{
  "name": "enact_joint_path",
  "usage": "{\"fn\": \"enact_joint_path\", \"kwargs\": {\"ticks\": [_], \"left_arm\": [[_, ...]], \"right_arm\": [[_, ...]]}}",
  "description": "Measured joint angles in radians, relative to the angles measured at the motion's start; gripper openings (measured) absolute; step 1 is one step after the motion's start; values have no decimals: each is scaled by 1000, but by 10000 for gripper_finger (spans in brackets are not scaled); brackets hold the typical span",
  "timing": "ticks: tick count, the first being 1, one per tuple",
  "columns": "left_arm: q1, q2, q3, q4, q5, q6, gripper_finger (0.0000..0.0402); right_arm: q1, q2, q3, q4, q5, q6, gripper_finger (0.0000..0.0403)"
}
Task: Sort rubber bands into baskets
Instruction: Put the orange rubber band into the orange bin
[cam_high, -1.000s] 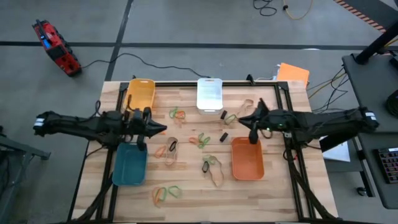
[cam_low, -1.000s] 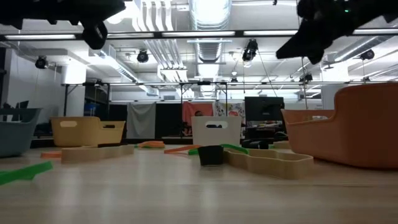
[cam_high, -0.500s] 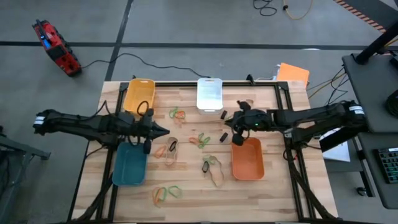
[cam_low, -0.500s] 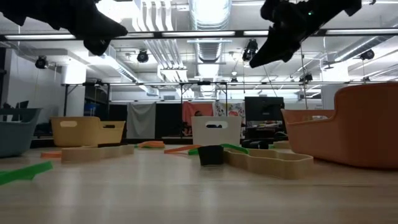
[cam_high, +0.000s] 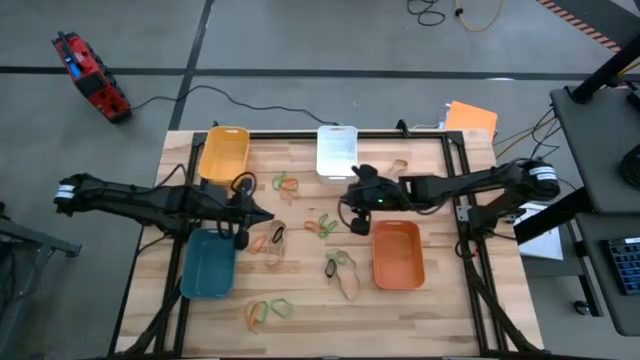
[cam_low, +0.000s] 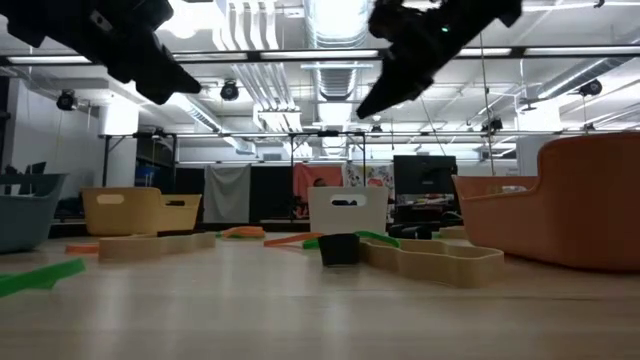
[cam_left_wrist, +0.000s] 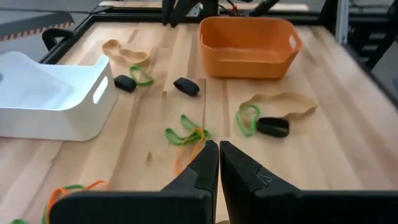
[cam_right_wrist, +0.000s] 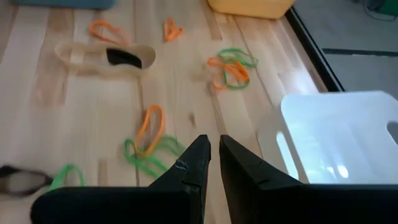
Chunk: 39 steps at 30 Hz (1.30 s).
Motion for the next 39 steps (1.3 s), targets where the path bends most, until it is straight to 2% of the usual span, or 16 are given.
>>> {"fn": "enact_joint_path", "kwargs": {"ticks": [10, 13, 16, 21, 24, 32, 36, 39], "left_arm": [[1, 21, 0, 6, -164, 128, 0], [1, 20, 0, 9, -167, 150, 0], [1, 18, 0, 12, -122, 185, 0], [1, 14, -9, 95, 59, 290, 0], [1, 8, -19, 128, 93, 349, 0], [3, 5, -42, 149, -8, 393, 0], [3, -4, -62, 155, -119, 378, 0], [3, -26, -84, 188, -195, 371, 0]], "right_arm": [[0, 215, 240, -147, -10, 11, 34], [0, 276, 276, -173, -90, 12, 34], [1, 328, 294, -177, -159, 17, 34], [0, 392, 319, -181, -161, 46, 34], [-4, 428, 340, -180, -154, 68, 34], [-5, 473, 370, -179, -154, 78, 34], [-5, 472, 371, -170, -154, 90, 36], [-5, 472, 365, -171, -154, 99, 55]]}}
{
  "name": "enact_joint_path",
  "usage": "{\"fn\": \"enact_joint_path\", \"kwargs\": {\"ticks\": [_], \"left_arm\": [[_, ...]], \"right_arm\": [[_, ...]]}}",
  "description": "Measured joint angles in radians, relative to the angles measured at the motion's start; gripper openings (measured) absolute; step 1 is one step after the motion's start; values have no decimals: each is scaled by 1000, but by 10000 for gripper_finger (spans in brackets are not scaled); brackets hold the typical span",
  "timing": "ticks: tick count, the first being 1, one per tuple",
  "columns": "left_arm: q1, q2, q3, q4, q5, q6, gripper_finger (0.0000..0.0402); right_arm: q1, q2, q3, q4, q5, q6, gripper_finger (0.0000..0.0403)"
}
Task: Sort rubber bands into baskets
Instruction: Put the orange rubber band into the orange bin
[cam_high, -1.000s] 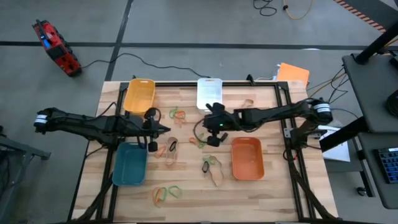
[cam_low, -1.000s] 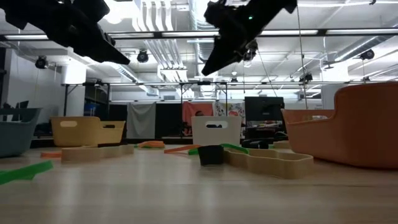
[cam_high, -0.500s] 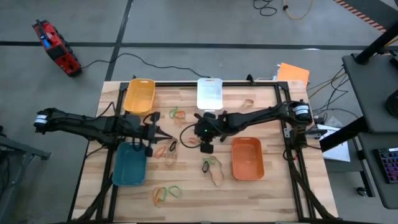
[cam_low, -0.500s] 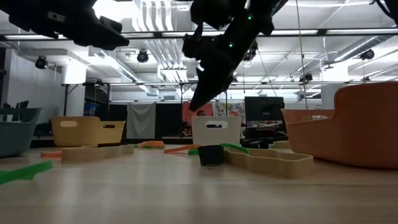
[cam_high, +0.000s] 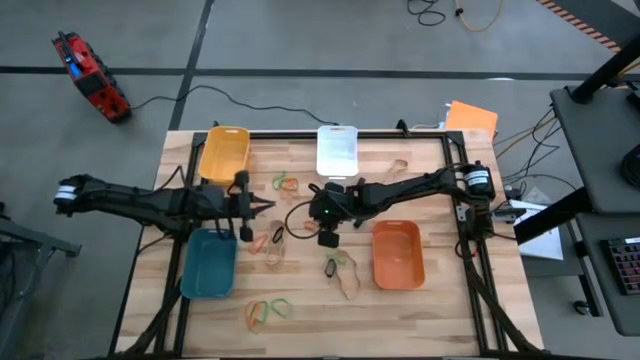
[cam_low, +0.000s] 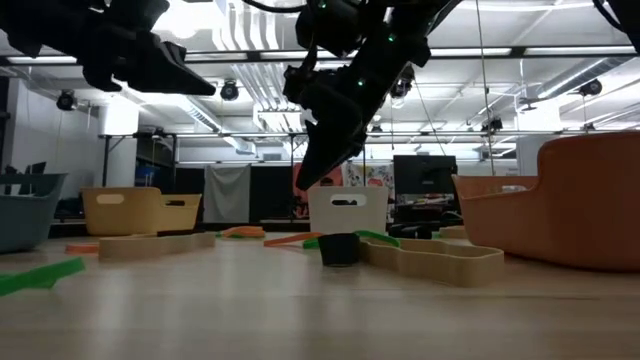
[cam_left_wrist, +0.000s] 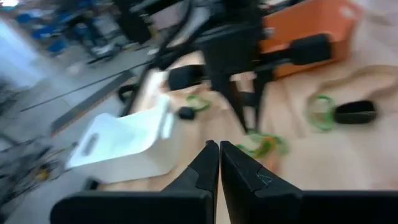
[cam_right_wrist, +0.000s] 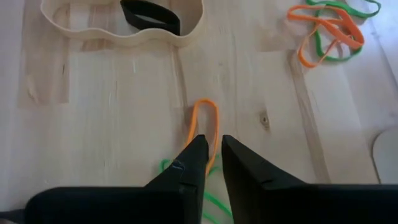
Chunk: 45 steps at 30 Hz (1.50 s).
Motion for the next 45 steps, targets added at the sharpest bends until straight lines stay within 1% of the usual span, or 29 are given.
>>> {"fn": "enact_joint_path", "kwargs": {"ticks": [3, 7, 9, 13, 17, 22, 26, 30, 36, 45], "left_arm": [[0, -32, -16, 6, -7, -1, 0], [0, -77, -27, 5, -7, -22, 0], [0, -93, -29, 2, -7, -35, 0], [0, -116, -31, -22, -8, -61, 0], [0, -122, -37, -22, -8, -65, 0], [0, -115, -38, -25, -8, -66, 0], [0, -105, -42, -16, -8, -66, 0], [0, -95, -43, -9, -8, -66, 0], [0, -89, -42, 26, -8, -65, 0], [0, -83, -42, 39, -8, -69, 0]], "right_arm": [[0, 11, -4, 15, 0, 4, 90], [0, 53, -9, 78, 0, -57, 140], [0, 76, -10, 77, 0, -81, 159], [-6, 130, -11, 108, 0, -85, 179], [-14, 158, -11, 127, -2, -85, 182], [-17, 162, -10, 127, -1, -84, 166], [-17, 160, -10, 127, -2, -90, 138], [-18, 161, -10, 127, -10, -89, 98], [-18, 161, -10, 127, -7, -103, 20], [-18, 153, -10, 123, -7, -147, 10]]}}
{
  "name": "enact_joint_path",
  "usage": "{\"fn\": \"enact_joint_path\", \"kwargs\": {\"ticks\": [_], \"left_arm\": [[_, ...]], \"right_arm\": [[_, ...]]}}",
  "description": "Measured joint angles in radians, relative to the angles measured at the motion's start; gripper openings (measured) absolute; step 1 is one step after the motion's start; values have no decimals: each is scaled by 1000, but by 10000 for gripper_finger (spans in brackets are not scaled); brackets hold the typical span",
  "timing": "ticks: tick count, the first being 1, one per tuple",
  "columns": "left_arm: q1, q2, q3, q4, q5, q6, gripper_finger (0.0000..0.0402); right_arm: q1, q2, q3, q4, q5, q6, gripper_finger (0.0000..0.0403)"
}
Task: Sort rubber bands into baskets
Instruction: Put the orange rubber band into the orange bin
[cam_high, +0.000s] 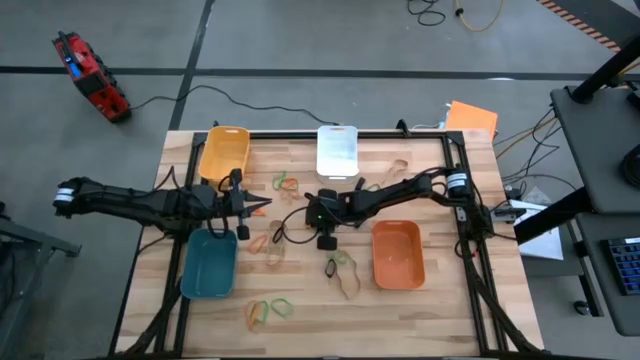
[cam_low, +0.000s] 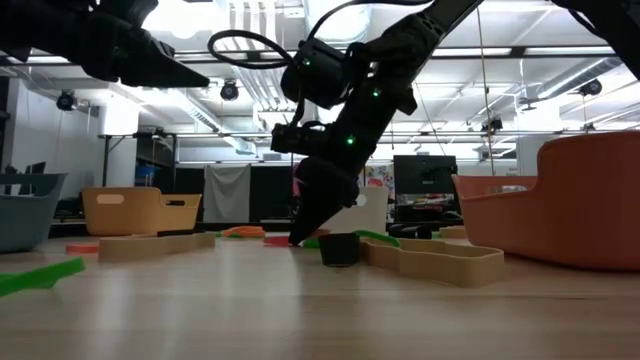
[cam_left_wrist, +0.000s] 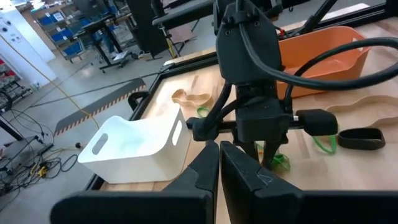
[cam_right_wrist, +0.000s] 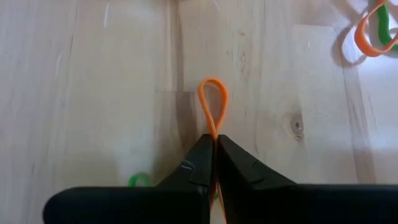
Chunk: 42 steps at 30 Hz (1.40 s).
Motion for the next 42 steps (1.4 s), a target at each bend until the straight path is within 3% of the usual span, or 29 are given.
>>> {"fn": "enact_joint_path", "kwargs": {"ticks": [11, 21, 27, 35, 42], "left_arm": [[0, 17, 0, 17, -1, -16, 0], [0, 22, 0, 42, -1, -16, 0], [0, 33, 0, 61, -1, -16, 0], [0, 55, 0, 73, -1, -16, 0], [0, 62, 0, 81, -1, -22, 0]], "right_arm": [[1, -152, 0, -105, -10, -30, 9], [25, -407, -2, -571, -261, 212, 9], [101, -536, -14, -827, -251, 481, 9], [213, -611, -145, -853, -151, 733, 9], [259, -623, -279, -817, -106, 834, 14]]}}
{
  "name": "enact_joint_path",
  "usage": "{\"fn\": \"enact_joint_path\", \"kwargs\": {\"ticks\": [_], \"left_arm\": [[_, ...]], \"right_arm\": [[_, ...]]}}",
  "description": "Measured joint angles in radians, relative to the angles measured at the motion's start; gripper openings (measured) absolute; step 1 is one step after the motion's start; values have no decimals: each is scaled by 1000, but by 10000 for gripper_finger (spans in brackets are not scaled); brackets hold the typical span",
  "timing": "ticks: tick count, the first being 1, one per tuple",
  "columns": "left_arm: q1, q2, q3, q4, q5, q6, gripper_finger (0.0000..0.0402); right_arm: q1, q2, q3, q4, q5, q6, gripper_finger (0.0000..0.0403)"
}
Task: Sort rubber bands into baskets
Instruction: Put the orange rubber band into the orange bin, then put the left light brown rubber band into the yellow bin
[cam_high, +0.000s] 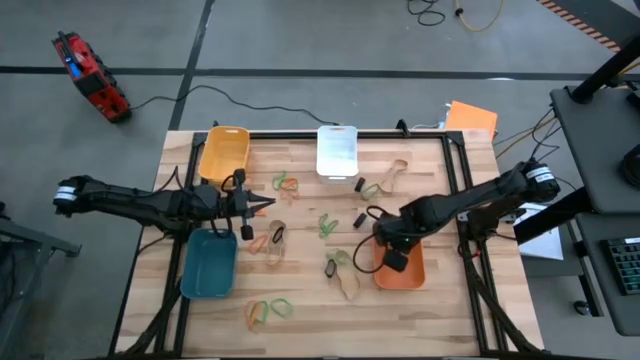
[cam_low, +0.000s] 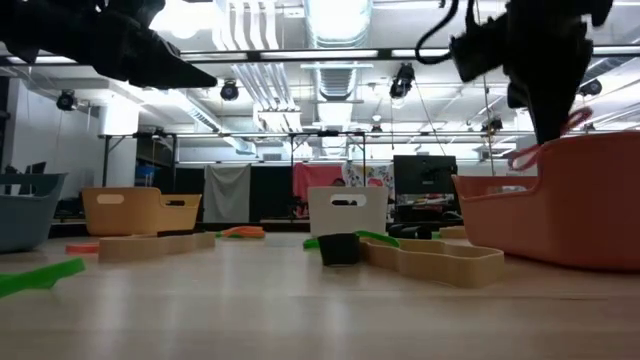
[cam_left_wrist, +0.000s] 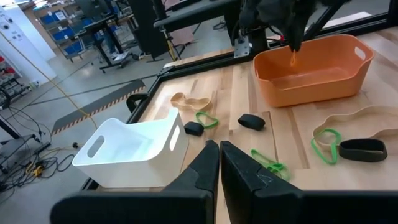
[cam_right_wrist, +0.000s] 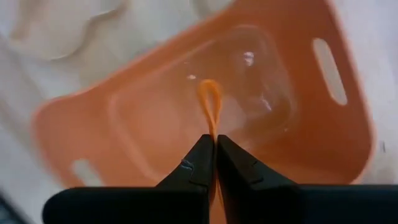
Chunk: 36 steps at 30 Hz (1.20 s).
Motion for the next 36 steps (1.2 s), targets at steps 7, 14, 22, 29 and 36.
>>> {"fn": "enact_joint_path", "kwargs": {"ticks": [7, 14, 22, 29, 36], "left_arm": [[0, 3, 0, 39, 0, 0, 0], [0, 4, 0, 46, 1, -3, 0], [0, 3, 0, 50, 2, -48, 0], [0, 10, 0, 51, 2, -174, 0], [0, 47, 0, 55, 2, -203, 0]], "right_arm": [[1, -1, -44, 28, 36, 26, 64], [0, -1, -32, 37, 98, -10, 137], [0, -2, 2, 307, 323, -320, 176], [0, -1, -91, 867, 323, -828, 172], [-5, 0, -227, 1263, 321, -1036, 156]]}}
